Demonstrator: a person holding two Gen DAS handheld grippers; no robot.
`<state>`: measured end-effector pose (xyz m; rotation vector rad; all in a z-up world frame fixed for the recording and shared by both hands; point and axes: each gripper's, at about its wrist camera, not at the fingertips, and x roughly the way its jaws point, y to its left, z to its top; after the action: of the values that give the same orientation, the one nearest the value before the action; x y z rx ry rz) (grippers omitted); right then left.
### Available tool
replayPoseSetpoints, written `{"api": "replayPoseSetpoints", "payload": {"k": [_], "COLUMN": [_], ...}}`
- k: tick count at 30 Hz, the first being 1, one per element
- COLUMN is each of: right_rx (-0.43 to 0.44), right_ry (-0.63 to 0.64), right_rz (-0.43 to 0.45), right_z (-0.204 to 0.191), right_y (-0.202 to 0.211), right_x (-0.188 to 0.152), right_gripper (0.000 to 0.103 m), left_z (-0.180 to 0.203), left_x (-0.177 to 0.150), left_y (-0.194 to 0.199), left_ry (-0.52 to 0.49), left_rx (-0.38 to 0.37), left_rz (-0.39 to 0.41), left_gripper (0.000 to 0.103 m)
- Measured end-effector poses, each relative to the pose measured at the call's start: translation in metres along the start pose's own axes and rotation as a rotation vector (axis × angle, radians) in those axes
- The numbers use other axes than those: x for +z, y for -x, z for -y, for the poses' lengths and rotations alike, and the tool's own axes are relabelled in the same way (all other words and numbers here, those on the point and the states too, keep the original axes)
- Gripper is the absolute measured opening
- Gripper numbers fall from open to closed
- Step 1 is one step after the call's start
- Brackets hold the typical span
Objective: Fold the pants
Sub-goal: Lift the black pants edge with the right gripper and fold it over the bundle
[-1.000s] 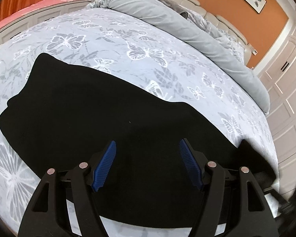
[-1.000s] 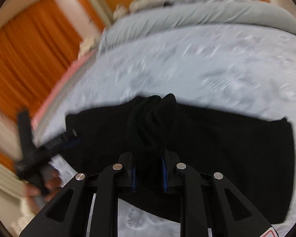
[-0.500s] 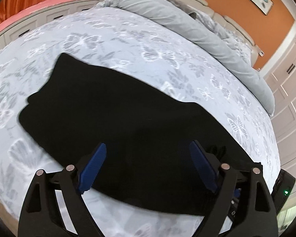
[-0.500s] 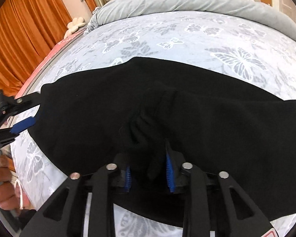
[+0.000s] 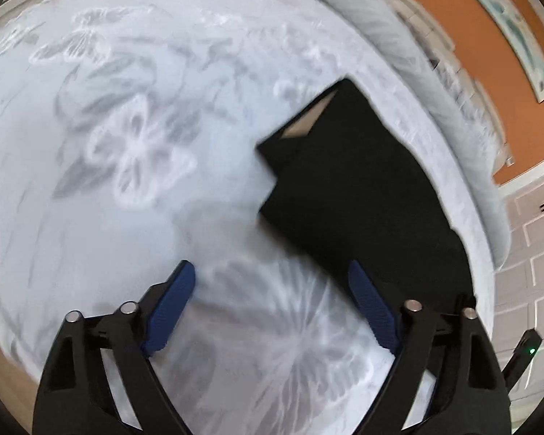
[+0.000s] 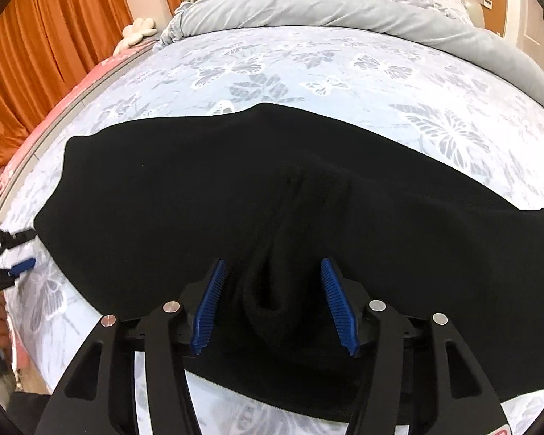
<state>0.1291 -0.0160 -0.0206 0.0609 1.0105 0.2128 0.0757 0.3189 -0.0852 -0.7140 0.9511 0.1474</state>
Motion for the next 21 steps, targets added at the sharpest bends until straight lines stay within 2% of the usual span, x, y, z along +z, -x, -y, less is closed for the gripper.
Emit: {"api": "replayPoseSetpoints", "payload": {"k": [1, 2, 3, 4, 6, 7, 9, 10, 11, 12, 14, 15, 16, 18, 20, 21], "right_rx": [0.001, 0.0, -0.004, -0.007, -0.011, -0.008, 0.005, 0.01, 0.012, 0.009, 0.003, -0.005, -0.011, -0.015, -0.032, -0.053], "right_ry": [-0.004, -0.008, -0.003, 0.004, 0.019, 0.015, -0.007, -0.014, -0.013, -0.007, 0.005, 0.017, 0.026, 0.03, 0.045, 0.072], "right_rz": [0.0, 0.002, 0.005, 0.006, 0.011, 0.014, 0.02, 0.022, 0.025, 0.019, -0.002, 0.0, -0.001, 0.003, 0.005, 0.007], "right_z": [0.0, -0.001, -0.002, -0.002, -0.003, -0.003, 0.0, 0.0, 0.0, -0.001, -0.002, -0.003, -0.005, -0.006, -0.008, -0.011], "right_y": [-0.001, -0.001, -0.002, -0.002, -0.001, 0.0, 0.003, 0.003, 0.004, 0.002, -0.003, -0.004, -0.003, -0.002, -0.004, -0.005], "right_x": [0.0, 0.0, 0.001, 0.0, -0.001, -0.001, 0.0, 0.0, 0.001, 0.002, 0.002, 0.001, 0.001, 0.001, 0.0, 0.0], "right_gripper": [0.058, 0.058, 0.059, 0.059, 0.059, 0.058, 0.058, 0.058, 0.058, 0.058, 0.058, 0.058, 0.058, 0.058, 0.056, 0.046], "left_z": [0.003, 0.005, 0.006, 0.007, 0.018, 0.034, 0.068, 0.078, 0.089, 0.089, 0.071, 0.056, 0.037, 0.025, 0.026, 0.029], "left_x": [0.004, 0.011, 0.018, 0.023, 0.037, 0.049, 0.066, 0.069, 0.071, 0.07, 0.063, 0.057, 0.048, 0.04, 0.035, 0.033], "left_y": [-0.003, -0.011, -0.02, -0.023, -0.012, 0.008, 0.042, 0.046, 0.037, 0.017, -0.018, -0.032, -0.041, -0.037, -0.032, -0.029], "left_ry": [-0.011, -0.008, 0.019, 0.033, 0.003, -0.058, -0.165, -0.204, -0.263, -0.279, -0.251, -0.209, -0.156, -0.129, -0.129, -0.133], "left_rx": [-0.024, -0.079, -0.098, -0.107, -0.097, -0.113, -0.185, -0.162, -0.085, -0.001, 0.093, 0.105, 0.079, 0.026, 0.028, 0.037], "left_rz": [-0.012, -0.046, -0.087, -0.099, -0.038, 0.041, 0.131, 0.144, 0.132, 0.094, 0.006, -0.037, -0.055, -0.028, -0.019, -0.011], "left_gripper": [0.05, 0.023, 0.008, 0.008, 0.006, 0.006, 0.006, 0.006, 0.006, 0.006, 0.007, 0.007, 0.009, 0.012, 0.015, 0.018]}}
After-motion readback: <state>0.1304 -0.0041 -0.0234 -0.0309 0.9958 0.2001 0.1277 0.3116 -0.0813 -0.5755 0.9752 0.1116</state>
